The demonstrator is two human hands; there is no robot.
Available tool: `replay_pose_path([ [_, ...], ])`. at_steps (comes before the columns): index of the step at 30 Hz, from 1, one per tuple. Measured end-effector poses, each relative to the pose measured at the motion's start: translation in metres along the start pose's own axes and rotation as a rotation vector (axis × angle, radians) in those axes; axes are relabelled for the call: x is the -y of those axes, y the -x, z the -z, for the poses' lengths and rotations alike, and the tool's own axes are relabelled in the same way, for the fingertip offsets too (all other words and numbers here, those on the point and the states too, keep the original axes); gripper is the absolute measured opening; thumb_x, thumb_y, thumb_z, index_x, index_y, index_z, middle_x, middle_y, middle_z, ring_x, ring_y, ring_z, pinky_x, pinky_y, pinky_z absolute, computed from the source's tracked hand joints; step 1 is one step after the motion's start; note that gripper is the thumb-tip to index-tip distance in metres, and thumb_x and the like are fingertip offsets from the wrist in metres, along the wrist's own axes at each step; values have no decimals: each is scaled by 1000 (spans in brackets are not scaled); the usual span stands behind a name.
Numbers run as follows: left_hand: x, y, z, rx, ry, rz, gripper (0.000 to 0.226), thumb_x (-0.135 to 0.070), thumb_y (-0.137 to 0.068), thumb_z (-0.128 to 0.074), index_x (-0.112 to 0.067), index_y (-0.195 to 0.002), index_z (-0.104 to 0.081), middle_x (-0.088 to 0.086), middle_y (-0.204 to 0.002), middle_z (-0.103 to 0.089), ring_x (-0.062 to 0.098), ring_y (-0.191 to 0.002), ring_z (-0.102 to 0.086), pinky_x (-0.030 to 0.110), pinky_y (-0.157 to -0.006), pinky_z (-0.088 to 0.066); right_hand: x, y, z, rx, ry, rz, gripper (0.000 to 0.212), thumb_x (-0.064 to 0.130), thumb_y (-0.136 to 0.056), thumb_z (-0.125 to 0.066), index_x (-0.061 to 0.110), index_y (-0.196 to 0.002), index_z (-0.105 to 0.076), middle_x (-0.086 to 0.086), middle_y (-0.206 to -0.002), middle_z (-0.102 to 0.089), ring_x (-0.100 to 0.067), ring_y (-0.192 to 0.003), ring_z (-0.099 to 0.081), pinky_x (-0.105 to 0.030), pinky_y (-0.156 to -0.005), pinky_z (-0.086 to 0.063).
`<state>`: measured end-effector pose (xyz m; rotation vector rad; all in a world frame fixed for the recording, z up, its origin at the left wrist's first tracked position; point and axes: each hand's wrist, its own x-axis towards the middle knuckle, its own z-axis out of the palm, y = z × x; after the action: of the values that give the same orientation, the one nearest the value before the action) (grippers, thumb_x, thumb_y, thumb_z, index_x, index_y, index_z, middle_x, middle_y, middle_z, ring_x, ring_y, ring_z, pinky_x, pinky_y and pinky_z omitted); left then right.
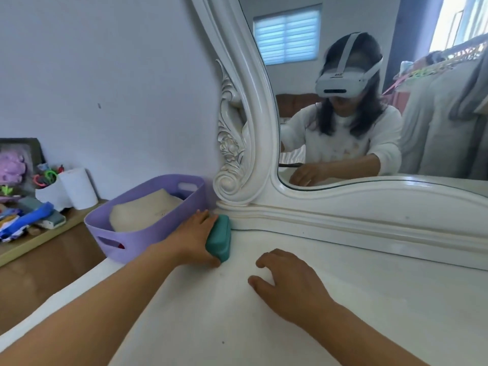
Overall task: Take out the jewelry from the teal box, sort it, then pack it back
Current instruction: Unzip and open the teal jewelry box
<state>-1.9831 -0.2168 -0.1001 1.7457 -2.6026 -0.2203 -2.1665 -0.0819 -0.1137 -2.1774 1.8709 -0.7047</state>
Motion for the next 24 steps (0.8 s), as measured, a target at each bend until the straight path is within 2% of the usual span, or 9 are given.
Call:
replay_pose_path([
  [2,6,-9,3,76,4,9,112,-50,-63,-75,-30,-145,-1,-2,-158,0,20,-145,0,38,-118,-8,0,-13,-5,-2,-8,-12,41,44,-90,-45,22,-124,-49,4,-124,-53,-15,-115,-47,-28,-95,-40],
  [4,11,-15,6,118,17,4,115,-46,-57,-80,-36,-143,-3,-3,-155,-12,21,-142,-13,43,-117,-19,1,-22,-11,11,-15,-28,41,43,-90,-46,21,-125,-49,3,-126,-52,-16,-118,-46,-28,-96,-39],
  [6,13,-18,10,119,9,-11,115,-45,-52,-82,-40,-140,-9,-7,-148,-27,19,-134,-28,43,-112,-31,3,-27,-15,32,-13,-47,42,43,-90,-46,20,-125,-48,3,-128,-51,-17,-119,-45,-29,-96,-38],
  [9,11,-13,14,85,16,-18,115,-50,-46,-81,-40,-138,-15,-9,-142,-36,18,-128,-35,39,-108,-36,5,-28,-20,67,-16,-89,42,42,-89,-47,19,-125,-48,1,-127,-51,-18,-119,-45,-30,-96,-38],
  [17,-19,42,10,-55,53,-147,113,-53,-58,-75,-35,-144,-4,-4,-146,-23,18,-132,-24,34,-111,-28,13,-2,7,-4,-46,-79,56,40,-87,-52,24,-136,-32,1,-136,-44,-18,-125,-42,-30,-100,-37],
  [20,-42,73,11,-62,126,-246,112,-53,-60,-75,-35,-144,-5,-5,-140,-26,16,-128,-27,30,-109,-29,15,24,22,-25,-145,-7,70,40,-81,-62,28,-139,-27,6,-141,-40,-12,-127,-39,-21,-100,-33],
  [24,-80,119,12,12,204,-387,110,-55,-56,-78,-39,-142,-11,-12,-133,-32,10,-118,-34,29,-104,-37,6,77,45,-16,-227,57,88,46,-68,-74,39,-139,-22,23,-140,-32,6,-125,-32,-10,-99,-26],
])
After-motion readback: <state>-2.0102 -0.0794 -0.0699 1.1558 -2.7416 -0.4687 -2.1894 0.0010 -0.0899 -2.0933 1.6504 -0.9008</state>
